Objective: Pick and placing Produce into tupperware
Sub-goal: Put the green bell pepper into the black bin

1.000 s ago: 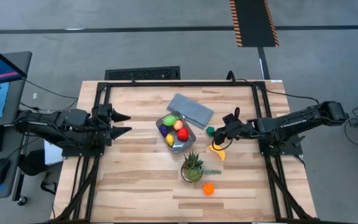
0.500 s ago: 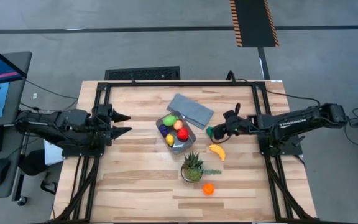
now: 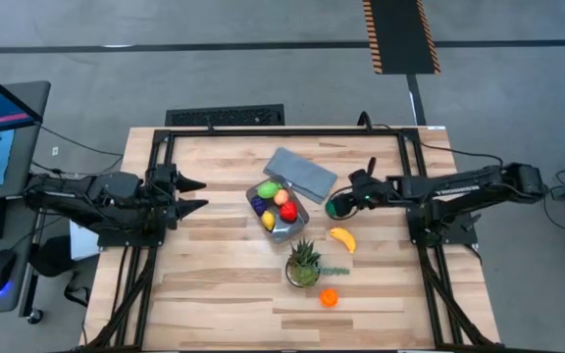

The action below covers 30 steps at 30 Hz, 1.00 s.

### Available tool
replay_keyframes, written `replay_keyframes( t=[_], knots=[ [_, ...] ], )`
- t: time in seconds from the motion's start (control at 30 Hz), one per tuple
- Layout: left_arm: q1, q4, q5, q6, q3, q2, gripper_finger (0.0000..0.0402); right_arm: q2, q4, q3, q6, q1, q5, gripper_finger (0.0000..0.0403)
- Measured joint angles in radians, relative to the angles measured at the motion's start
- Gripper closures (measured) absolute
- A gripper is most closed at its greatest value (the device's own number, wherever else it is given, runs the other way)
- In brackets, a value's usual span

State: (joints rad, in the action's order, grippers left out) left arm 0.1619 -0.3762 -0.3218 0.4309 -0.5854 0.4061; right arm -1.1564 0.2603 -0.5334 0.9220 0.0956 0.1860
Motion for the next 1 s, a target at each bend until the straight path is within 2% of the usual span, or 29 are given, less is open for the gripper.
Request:
replay_keyframes(
  t=[0.07,0.27,0.57,1.0],
  knots=[
    [0.0,-0.002,-0.002,0.0,0.0,0.0,0.0132,-0.048,0.062,-0.036,-0.018,0.0,0.007,0.0101],
    [0.0,-0.005,-0.001,0.021,0.0,0.0,0.0132,-0.191,0.077,-0.141,-0.058,0.0,0.023,0.0101],
    [0.001,-0.033,0.003,0.036,0.0,0.0,0.0132,-0.319,0.23,-0.268,-0.058,-0.011,0.022,0.0101],
    [0.001,-0.064,0.005,0.033,-0.001,0.0,0.0132,-0.428,0.258,-0.298,-0.049,-0.025,-0.025,0.0101]
  ],
)
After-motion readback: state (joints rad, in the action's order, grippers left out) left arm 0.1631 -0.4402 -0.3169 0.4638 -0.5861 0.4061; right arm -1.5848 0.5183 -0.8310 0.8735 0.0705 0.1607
